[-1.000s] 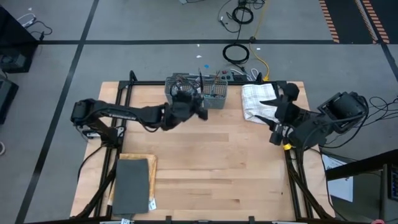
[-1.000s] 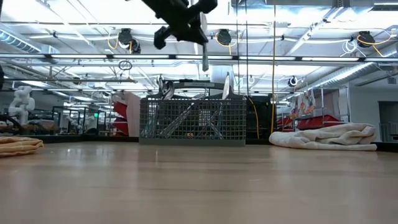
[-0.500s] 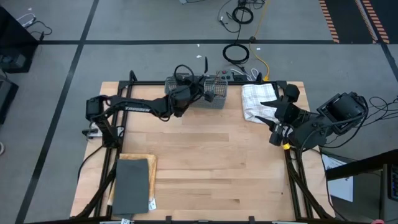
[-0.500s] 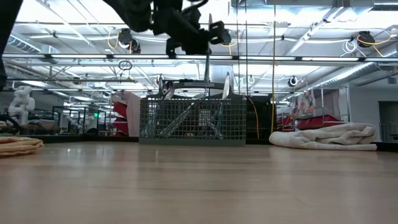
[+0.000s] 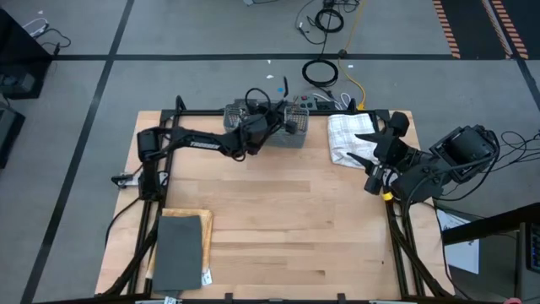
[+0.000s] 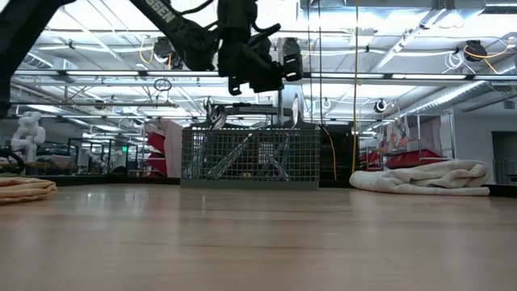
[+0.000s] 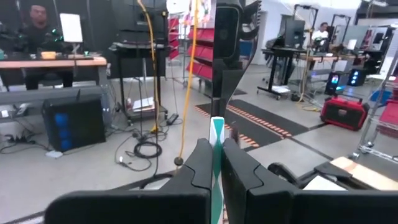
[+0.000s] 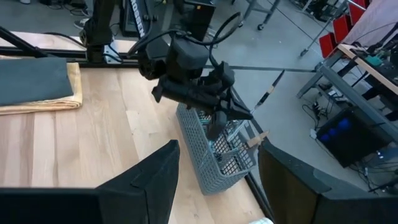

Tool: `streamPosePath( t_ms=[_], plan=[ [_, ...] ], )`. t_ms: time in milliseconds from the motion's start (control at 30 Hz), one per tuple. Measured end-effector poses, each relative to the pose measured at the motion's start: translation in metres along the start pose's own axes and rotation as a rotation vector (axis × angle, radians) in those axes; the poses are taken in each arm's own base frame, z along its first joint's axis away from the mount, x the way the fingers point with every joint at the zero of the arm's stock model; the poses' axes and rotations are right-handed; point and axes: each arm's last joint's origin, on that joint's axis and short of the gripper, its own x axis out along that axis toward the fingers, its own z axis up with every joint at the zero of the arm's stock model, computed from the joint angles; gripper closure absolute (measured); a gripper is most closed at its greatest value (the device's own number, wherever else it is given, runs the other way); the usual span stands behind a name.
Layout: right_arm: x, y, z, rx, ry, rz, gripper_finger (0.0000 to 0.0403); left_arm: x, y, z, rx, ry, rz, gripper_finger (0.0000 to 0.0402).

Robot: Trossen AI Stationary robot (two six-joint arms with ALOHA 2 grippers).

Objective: Sort silverware
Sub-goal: Put the blue knife into the silverware basket, then return to Home Position

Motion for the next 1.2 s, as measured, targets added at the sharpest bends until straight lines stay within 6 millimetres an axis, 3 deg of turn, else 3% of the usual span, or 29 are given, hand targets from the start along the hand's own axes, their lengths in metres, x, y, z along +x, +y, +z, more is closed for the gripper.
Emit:
streamPosePath(
  t_ms=[433,600,1033,1200],
  plan=[
    [0.0,0.0,0.0,-0.01,0.005,0.004,0.02,0.019,-0.005,-0.039,0.142,0.105,0.095,0.0379],
    [0.0,0.0,0.0,-0.017,0.007,0.008,0.02,0.022,-0.002,-0.043,0.069,0.143,0.043,0.037],
    [0.0,0.0,0.0,-0.029,0.007,0.009,0.02,0.02,-0.004,-0.049,0.099,0.194,0.01,0.0256],
    [0.0,0.0,0.0,-0.046,0.008,0.009,0.02,0.015,-0.007,-0.043,0.093,0.186,-0.002,0.0232]
  ],
)
